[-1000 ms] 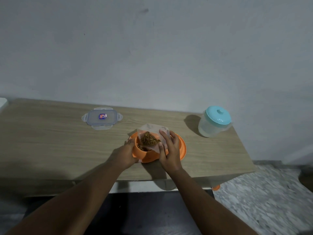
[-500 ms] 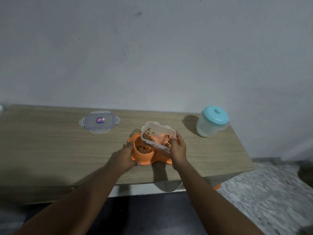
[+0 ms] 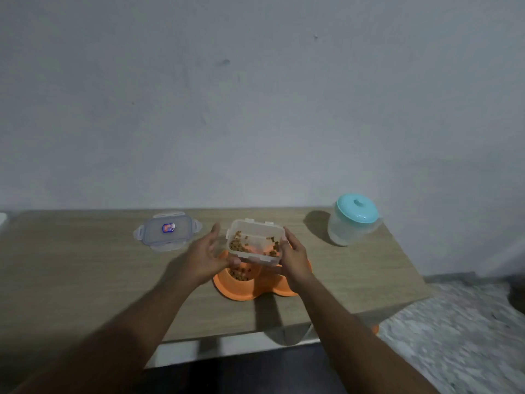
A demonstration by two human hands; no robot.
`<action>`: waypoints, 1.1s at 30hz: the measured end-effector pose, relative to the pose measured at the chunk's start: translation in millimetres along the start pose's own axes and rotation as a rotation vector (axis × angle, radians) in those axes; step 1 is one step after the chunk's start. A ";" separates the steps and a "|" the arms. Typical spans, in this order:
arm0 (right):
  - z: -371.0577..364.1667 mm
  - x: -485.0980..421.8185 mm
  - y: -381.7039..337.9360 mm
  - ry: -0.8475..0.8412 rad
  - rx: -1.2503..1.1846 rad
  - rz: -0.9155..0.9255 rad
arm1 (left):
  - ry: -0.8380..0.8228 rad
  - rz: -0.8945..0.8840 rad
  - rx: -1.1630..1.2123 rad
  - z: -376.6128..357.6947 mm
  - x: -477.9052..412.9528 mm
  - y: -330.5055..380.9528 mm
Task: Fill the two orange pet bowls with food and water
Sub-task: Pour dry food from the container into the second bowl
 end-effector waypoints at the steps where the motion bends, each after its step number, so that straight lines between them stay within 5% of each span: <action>1: -7.2 1.8 -4.0 -0.019 0.021 0.006 | -0.029 -0.003 0.068 3.1 -1.1 4.9; 8: -76.1 14.6 -11.2 -0.173 0.144 0.125 | 0.031 0.059 0.246 45.2 -1.9 -16.7; 20: -197.2 81.3 -13.0 -0.364 0.426 0.469 | 0.178 0.157 0.183 153.1 34.1 -101.7; 33: -230.4 95.7 45.8 -0.345 0.379 0.375 | 0.220 0.157 -0.016 166.3 55.1 -158.4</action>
Point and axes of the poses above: each hand's wrist, its own x-axis away from the middle knuckle, its own z-axis out of the back of the hand, y = z × x, the point moved 8 cm from there along -x, towards the middle knuckle, and after that the axes turned 6 degrees about y, right-handed, at the moved point
